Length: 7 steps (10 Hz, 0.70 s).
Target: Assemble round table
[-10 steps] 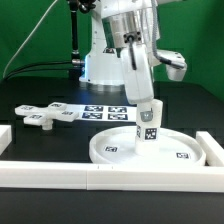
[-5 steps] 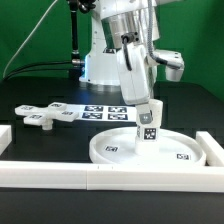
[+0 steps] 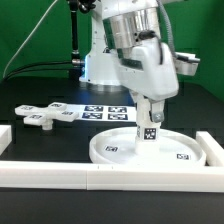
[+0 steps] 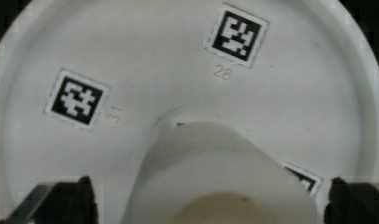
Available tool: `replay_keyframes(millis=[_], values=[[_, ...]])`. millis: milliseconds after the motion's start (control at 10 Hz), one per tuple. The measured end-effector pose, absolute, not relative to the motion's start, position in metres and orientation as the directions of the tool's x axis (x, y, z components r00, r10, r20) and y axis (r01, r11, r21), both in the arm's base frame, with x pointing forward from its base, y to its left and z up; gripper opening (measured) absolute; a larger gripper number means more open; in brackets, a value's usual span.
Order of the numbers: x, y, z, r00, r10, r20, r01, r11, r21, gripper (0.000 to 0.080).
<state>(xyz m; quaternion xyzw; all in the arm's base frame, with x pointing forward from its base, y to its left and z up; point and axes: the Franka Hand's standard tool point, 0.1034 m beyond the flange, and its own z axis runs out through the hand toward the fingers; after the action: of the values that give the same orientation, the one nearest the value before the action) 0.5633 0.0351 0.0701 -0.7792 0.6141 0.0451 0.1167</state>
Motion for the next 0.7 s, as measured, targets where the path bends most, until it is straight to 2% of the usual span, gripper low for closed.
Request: replay_keyframes(millis=[100,200,500,700], values=[[0.564,0.033,0.07,0.386,-0.903,-0.19,-0.919,-0.361,-0.157,0.0649],[0.564,0.034,0.071,0.468,-0.867,-0.172,-0.881,-0.444,-0.16,0.0649],[0.569,0.044,0.076,0.755,-0.652,-0.074,-0.654,-0.742,-0.145,0.0649],[0.569,0.049,0.076,0.855,-0.518,-0.039,-0.518,-0.846,-0.123,0.0649]])
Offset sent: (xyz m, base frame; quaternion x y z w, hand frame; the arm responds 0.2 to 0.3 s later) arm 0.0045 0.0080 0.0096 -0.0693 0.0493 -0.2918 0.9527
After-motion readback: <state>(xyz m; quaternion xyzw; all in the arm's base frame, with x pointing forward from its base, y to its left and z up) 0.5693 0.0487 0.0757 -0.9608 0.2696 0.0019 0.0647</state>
